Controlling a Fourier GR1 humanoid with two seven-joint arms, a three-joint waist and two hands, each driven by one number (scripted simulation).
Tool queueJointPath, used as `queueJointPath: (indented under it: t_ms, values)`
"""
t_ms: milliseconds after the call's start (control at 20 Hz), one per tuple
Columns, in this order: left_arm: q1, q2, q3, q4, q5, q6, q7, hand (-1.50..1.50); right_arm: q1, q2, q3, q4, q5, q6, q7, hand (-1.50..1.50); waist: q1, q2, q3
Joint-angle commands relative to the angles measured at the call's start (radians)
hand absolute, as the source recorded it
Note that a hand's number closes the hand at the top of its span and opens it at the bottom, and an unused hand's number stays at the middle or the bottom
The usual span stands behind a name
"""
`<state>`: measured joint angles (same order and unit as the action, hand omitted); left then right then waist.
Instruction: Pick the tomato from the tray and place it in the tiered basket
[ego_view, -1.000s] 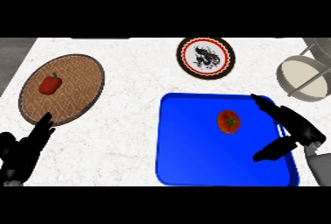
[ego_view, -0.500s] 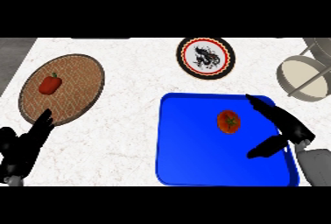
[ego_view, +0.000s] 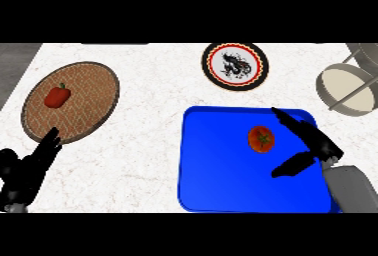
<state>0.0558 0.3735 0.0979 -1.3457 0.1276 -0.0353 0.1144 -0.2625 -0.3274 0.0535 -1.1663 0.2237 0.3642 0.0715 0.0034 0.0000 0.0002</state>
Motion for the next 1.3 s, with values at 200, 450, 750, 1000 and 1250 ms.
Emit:
queueJointPath:
  t_ms: [200, 450, 750, 1000, 1250]
  values:
    - [0.039, -0.054, 0.002, -0.096, -0.059, 0.003, 0.033, 0.0, -0.105, 0.081, -0.027, 0.204, 0.087, -0.058, -0.069, -1.5, 0.006, 0.001, 0.0]
    - [-0.013, -0.025, 0.078, 0.012, -0.042, -0.08, 0.011, 0.0, -0.121, 0.122, -0.026, 0.21, 0.122, -0.073, -0.069, -1.5, 0.002, 0.001, 0.0]
    - [-0.022, -0.057, 0.089, -0.001, -0.057, -0.08, 0.029, 0.0, -0.103, 0.144, -0.008, 0.195, 0.137, -0.036, -0.059, -1.5, 0.0, 0.0, 0.0]
    - [0.005, -0.025, 0.087, -0.114, -0.056, -0.09, 0.095, 0.0, -0.107, 0.173, 0.011, 0.187, 0.165, -0.095, -0.195, 1.5, 0.005, -0.001, 0.001]
    - [0.002, -0.08, 0.087, -0.029, -0.091, -0.08, 0.018, 0.0, -0.091, 0.188, -0.03, 0.203, 0.177, -0.179, -0.245, 1.5, 0.001, 0.0, 0.0]
